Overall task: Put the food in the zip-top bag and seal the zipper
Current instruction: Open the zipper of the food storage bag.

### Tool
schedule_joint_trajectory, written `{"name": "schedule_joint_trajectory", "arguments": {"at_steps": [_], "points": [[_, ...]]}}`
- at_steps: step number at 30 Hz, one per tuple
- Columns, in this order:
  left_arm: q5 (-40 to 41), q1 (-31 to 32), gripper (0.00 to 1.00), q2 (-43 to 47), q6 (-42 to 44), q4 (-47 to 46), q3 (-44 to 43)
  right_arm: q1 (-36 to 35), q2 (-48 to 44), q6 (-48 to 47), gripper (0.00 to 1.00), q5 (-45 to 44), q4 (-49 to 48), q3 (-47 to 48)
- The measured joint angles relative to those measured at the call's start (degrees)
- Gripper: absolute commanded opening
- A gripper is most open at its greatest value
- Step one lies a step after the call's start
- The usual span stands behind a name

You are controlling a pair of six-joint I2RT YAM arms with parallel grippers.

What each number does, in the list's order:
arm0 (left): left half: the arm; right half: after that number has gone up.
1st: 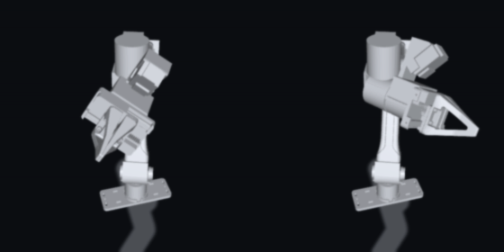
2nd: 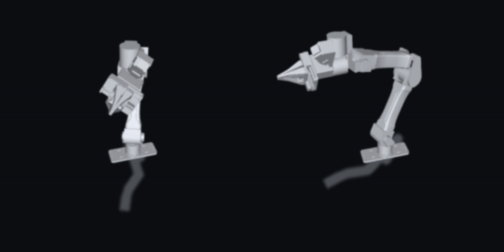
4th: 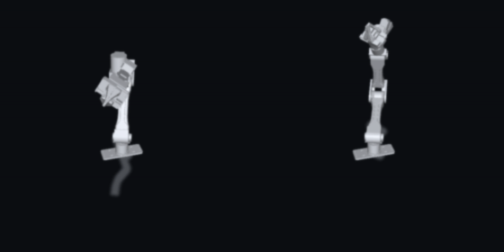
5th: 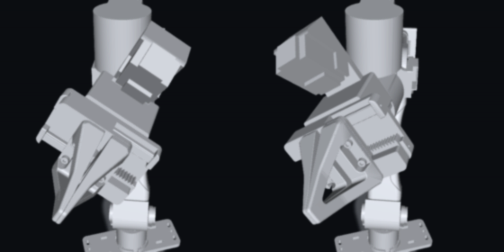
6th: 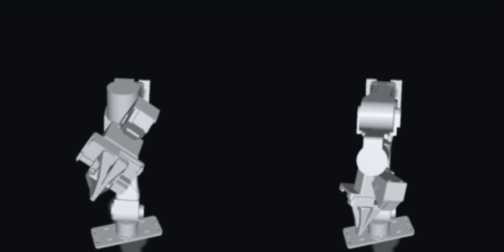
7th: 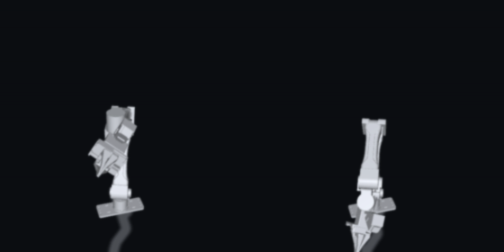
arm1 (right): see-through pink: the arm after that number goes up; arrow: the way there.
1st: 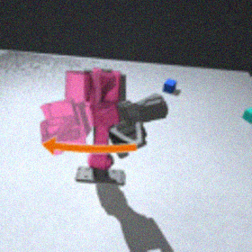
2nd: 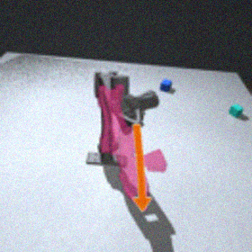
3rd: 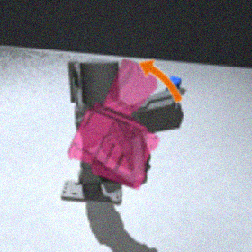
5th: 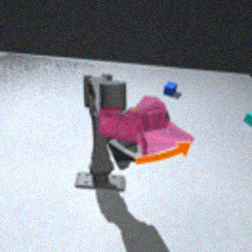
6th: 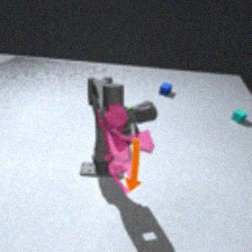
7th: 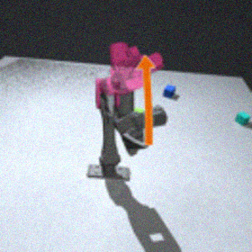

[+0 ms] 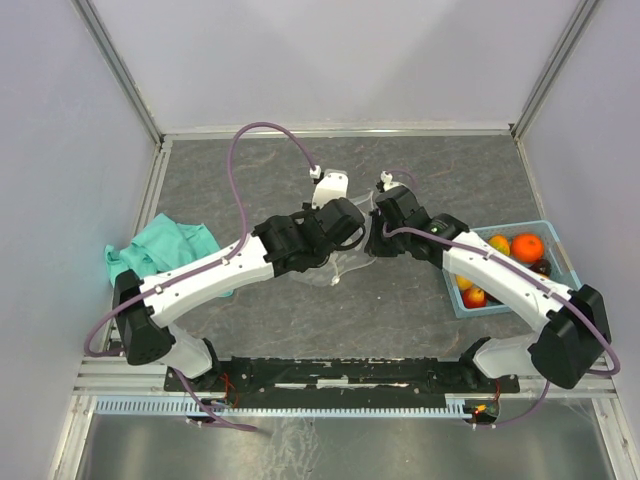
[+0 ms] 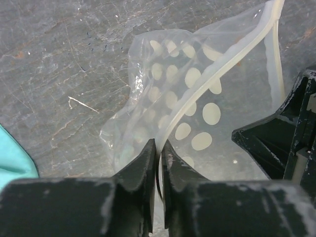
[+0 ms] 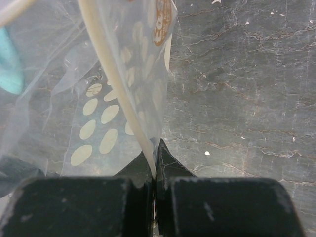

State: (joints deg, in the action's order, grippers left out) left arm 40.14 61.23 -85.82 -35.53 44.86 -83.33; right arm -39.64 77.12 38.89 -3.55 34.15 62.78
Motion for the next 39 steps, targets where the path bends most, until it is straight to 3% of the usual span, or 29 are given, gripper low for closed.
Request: {"name": "schedule_joint_trajectory", "arguments": {"at_steps": [2, 14, 19, 26, 39], "points": [[0.11, -0.04, 0.03, -0.37, 1.36, 0.0, 0.0, -0.02, 0.33, 0.0, 0.05, -0.31, 0.02, 0.04], [0.22, -5.53, 0.03, -0.72, 10.14, 0.0, 0.04, 0.0, 4.5, 0.57, 0.13, -3.63, 0.52, 0.63], [0.15, -6.95, 0.03, -0.46, 13.81, -0.09, 0.04, -0.02, 6.88, 0.92, 0.27, -2.99, -0.02, 2.69], [-1.05, -8.52, 0.03, 2.16, 17.64, -3.28, 1.75, 0.0, 6.64, -0.46, 0.55, -1.9, -2.82, 4.63], [-1.4, -8.87, 0.03, -3.96, 17.31, -3.06, -0.22, 1.84, -1.29, -6.69, 0.78, 7.02, -4.52, 4.59]]}}
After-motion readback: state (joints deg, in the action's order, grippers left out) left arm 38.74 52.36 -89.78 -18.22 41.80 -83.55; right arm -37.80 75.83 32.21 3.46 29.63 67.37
